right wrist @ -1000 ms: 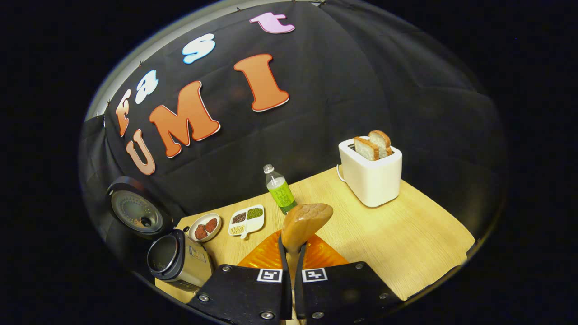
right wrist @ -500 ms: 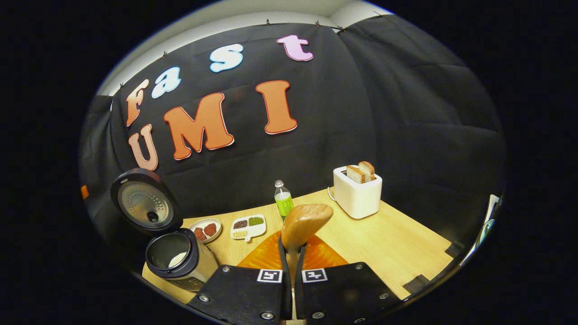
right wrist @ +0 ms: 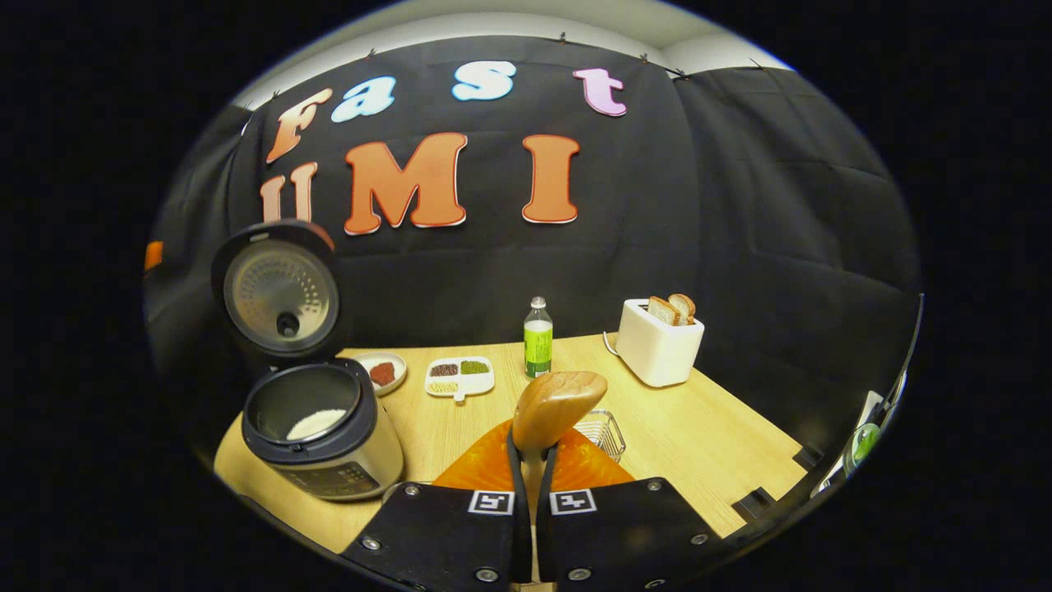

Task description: Close the left gripper, press the button to open the rice cooker; take a wooden spoon from the chopstick holder with the right hand, scoop a spoonful of rice and pour it into the rice cooker, then put the wooden spoon back into the chopstick holder.

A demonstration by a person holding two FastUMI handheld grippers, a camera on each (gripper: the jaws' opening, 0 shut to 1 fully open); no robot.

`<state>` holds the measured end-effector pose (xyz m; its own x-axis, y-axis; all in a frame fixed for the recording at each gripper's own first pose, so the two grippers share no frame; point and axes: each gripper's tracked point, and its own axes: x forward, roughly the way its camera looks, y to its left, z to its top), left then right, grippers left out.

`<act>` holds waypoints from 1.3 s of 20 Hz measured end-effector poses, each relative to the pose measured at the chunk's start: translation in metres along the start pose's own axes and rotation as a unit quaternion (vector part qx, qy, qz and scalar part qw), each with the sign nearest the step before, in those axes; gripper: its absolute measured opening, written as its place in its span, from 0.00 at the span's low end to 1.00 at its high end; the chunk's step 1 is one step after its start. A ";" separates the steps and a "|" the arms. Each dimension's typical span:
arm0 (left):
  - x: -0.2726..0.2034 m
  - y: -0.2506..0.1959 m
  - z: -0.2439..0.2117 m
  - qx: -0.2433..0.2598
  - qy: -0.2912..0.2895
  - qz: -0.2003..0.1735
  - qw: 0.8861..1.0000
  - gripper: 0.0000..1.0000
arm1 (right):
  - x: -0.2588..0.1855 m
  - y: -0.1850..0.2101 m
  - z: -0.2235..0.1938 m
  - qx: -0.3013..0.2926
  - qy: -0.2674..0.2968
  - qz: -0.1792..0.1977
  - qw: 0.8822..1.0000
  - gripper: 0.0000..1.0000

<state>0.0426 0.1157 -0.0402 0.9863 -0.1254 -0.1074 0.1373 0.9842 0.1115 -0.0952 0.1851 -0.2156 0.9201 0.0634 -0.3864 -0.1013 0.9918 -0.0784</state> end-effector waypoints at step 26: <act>-0.075 0.015 -0.010 -0.007 0.016 0.102 0.995 0.97 | 0.028 0.068 -0.079 0.068 0.091 0.087 0.990 0.02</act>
<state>-0.0307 0.1410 -0.0405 0.9899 0.0816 -0.1160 -0.0675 0.9904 0.1207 -0.1063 0.2460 -0.3048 0.8086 0.2259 -0.5433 -0.1890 0.9741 0.1237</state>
